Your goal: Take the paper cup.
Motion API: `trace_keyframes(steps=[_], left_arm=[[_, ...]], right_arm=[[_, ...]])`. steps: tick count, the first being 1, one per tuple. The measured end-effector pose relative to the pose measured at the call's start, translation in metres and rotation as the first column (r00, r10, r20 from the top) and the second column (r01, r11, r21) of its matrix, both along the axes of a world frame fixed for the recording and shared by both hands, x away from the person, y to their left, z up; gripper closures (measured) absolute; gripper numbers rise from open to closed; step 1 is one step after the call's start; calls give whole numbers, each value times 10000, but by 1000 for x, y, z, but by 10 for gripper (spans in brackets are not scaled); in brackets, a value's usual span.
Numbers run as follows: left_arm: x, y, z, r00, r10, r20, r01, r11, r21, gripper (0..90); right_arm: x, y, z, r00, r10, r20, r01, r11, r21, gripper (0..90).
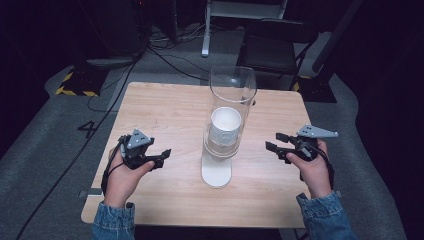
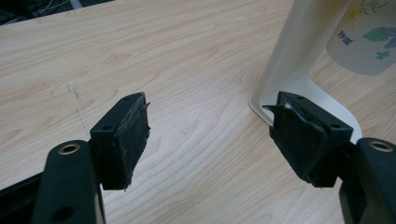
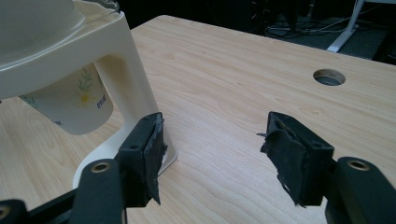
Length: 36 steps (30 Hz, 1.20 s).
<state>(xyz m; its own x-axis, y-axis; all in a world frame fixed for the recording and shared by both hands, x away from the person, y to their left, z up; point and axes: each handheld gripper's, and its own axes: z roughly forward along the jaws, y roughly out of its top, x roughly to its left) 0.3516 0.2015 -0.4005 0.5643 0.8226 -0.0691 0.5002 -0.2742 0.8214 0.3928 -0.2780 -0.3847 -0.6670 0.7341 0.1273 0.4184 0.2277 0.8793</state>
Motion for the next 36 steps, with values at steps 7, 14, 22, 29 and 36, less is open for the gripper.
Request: trace_keyframes(steps=[7, 14, 22, 29, 36], left_arm=[[0, -1, 0, 9999, -140, 27, 140, 9999, 28, 279], [-2, 0, 1, 9999, -141, 45, 142, 9999, -81, 279], [-2, -3, -2, 9998, -209, -43, 209, 9998, -7, 278], [-2, -7, -3, 9991, -412, -111, 414, 9991, 93, 277], [-1, -10, -4, 9985, -532, -159, 533, 9986, 46, 276]], right_arm=[[-1, 4, -1, 9998, 201, 44, -200, 9998, -90, 369], [-3, 19, -3, 9973, 735, -40, -736, 9968, -325, 358], [-11, 52, -6, 9806, 1954, -172, -1961, 9793, -508, 334], [-16, 73, -16, 9699, 2429, -151, -2432, 9698, -209, 282], [-20, 93, -25, 9615, 2735, 287, -2740, 9616, 149, 218]])
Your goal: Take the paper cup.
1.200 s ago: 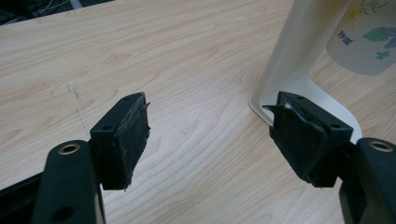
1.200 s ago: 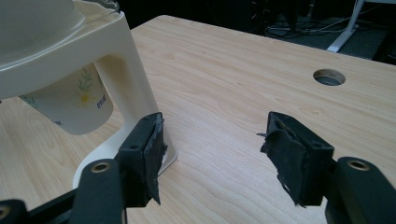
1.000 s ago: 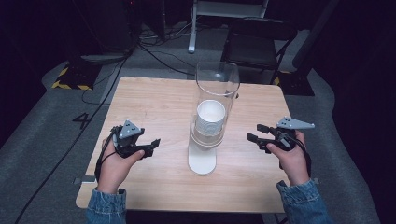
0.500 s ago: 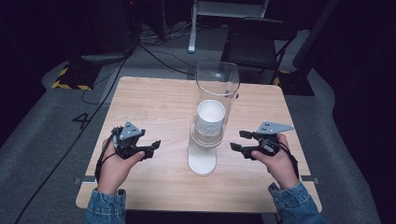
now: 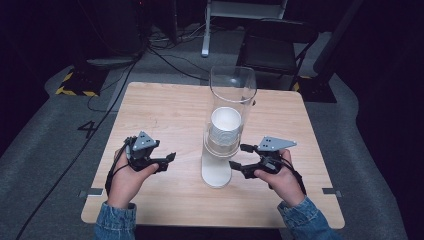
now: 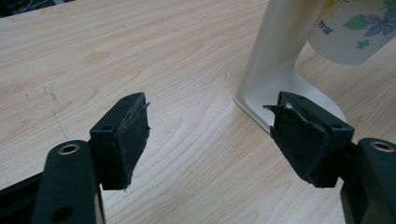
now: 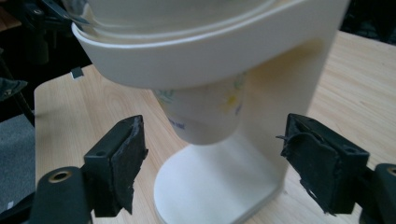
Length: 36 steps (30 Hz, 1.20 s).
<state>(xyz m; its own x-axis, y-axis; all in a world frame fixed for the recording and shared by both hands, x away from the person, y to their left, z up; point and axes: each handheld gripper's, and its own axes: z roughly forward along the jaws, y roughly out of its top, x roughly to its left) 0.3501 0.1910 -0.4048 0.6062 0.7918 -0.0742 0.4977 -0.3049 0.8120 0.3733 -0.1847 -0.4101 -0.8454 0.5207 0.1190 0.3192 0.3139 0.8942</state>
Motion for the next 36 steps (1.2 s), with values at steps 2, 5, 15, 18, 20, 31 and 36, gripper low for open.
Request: trace_keyframes(steps=[2, 5, 15, 18, 20, 31, 36], left_arm=[[-1, 0, 0, 10000, -41, 40, 41, 10000, 39, 276], [-7, 0, 2, 9998, 11, 189, -11, 10000, 35, 276], [-16, 8, -1, 9998, 151, 165, -151, 9999, 3, 277], [-18, 9, -2, 9997, 212, 100, -211, 9998, -72, 277], [-18, 10, -2, 9998, 191, 115, -191, 9998, -30, 277], [-19, 8, -4, 9998, 174, 5, -174, 9998, -41, 276], [-18, 7, -4, 10000, 84, 19, -84, 10000, -18, 276]], right_arm=[[0, 5, -2, 10000, 48, 6, -48, 9999, 113, 211], [1, 15, -6, 9998, 128, 161, -129, 9999, 89, 208], [10, 41, -23, 9959, -312, 852, 234, 9956, 908, 193], [11, 46, -25, 9937, -346, 1069, 222, 9931, 1155, 199], [11, 47, -26, 9923, -340, 1194, 192, 9923, 1228, 199], [12, 48, -30, 9835, -624, 1698, 354, 9869, 1574, 288], [13, 48, -29, 9844, -570, 1667, 313, 9878, 1529, 295]])
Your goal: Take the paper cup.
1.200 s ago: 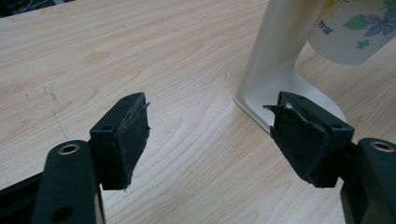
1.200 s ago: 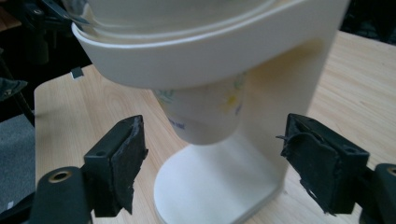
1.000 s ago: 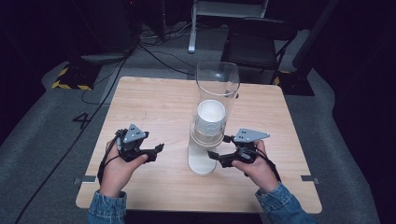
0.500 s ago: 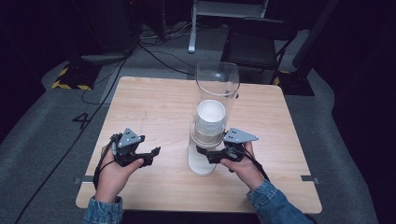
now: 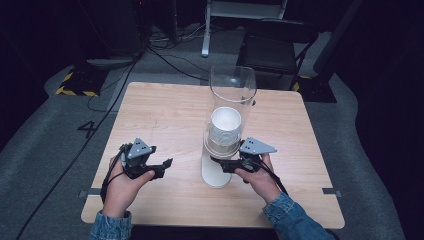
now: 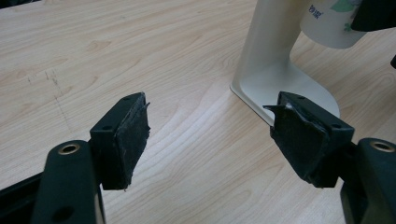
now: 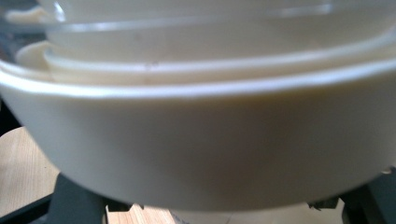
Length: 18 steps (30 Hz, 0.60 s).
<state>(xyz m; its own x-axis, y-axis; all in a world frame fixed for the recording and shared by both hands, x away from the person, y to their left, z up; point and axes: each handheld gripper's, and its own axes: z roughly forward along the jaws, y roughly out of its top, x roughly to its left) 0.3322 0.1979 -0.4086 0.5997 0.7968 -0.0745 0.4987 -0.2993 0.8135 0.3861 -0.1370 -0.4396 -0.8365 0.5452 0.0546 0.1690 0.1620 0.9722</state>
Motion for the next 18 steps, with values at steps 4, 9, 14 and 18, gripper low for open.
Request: trace_keyframes(steps=[4, 9, 14, 18], left_arm=[[1, -1, -1, 10000, -25, -21, 25, 10000, 24, 276], [1, -2, 0, 10000, -73, -34, 72, 10000, -19, 276], [0, -3, 1, 9999, -101, 31, 101, 9999, -21, 275], [0, -4, 1, 9998, -188, 16, 188, 9998, -15, 276]], right_arm=[[0, 0, 0, 10000, -14, -48, 14, 10000, 10, 301], [-3, 0, 0, 9997, -108, -198, 109, 9999, 23, 303], [-4, 0, -1, 9993, -117, -358, 121, 9999, 113, 305], [-5, 0, -2, 9997, -99, -213, 100, 9999, 22, 309]])
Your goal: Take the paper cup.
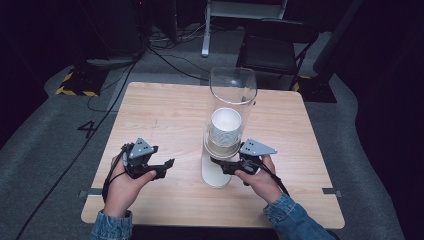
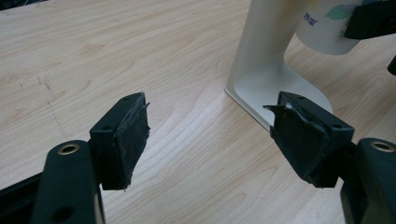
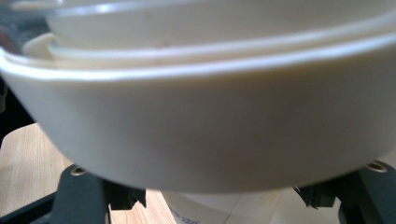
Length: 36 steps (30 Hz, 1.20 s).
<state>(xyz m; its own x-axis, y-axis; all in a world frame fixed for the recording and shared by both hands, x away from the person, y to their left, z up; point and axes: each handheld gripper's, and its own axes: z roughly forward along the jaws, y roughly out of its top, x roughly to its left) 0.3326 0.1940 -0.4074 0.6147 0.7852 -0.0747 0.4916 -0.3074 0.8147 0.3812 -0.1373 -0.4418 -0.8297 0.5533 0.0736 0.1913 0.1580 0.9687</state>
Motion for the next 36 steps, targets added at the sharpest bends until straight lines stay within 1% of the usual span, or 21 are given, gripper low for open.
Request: trace_keyframes(steps=[3, 5, 7, 8, 9, 11, 15, 22, 23, 24, 29, 33, 34, 36], left_arm=[[0, 0, 0, 10000, 23, 71, -24, 10000, 58, 276], [0, 0, 0, 10000, 3, 83, -3, 10000, 36, 277], [0, 0, 0, 10000, -25, 48, 25, 10000, 1, 277], [0, 0, 0, 10000, -23, 45, 23, 10000, -3, 277], [0, 0, 0, 10000, 4, 91, -4, 10000, 66, 278], [0, 0, 0, 10000, -13, 69, 12, 10000, 73, 277], [1, 0, -1, 10000, -44, 74, 43, 9999, 106, 278], [1, -1, -2, 10000, -29, 20, 29, 10000, 41, 279], [1, -1, -2, 10000, -61, 30, 61, 10000, 70, 279], [0, -1, -2, 10000, -53, 7, 53, 10000, 14, 279], [1, -1, -3, 10000, -34, -61, 34, 10000, -1, 279], [1, -1, -3, 10000, -47, -69, 47, 10000, -26, 279], [1, -1, -3, 10000, -63, -47, 62, 10000, -24, 279], [2, -1, -3, 10000, -76, -39, 76, 10000, -17, 279]], right_arm=[[0, 0, -1, 9999, 27, 150, -26, 10000, -74, 313], [1, -1, -1, 9995, 43, 325, -38, 9998, -174, 315], [1, -1, -1, 9994, 44, 352, -38, 9998, -192, 315], [1, -1, -2, 9990, 37, 437, -26, 9997, -254, 315], [2, -1, -2, 9986, 47, 532, -32, 9996, -291, 315], [2, -1, -3, 9984, 57, 558, -40, 9995, -307, 315], [3, -2, -4, 9969, 58, 788, -27, 9992, -397, 316], [4, -2, -4, 9963, 119, 852, -80, 9989, -462, 316], [4, -3, -4, 9950, 152, 990, -88, 9979, -642, 316], [5, -3, -4, 9950, 176, 979, -115, 9980, -628, 316], [4, -3, -4, 9953, 168, 955, -107, 9979, -641, 316], [2, -2, -4, 9979, 74, 650, -42, 9988, -495, 316], [1, -1, -5, 9996, 75, 280, -66, 9994, -326, 316], [0, 0, -6, 9997, 59, 236, -52, 9995, -305, 320]])
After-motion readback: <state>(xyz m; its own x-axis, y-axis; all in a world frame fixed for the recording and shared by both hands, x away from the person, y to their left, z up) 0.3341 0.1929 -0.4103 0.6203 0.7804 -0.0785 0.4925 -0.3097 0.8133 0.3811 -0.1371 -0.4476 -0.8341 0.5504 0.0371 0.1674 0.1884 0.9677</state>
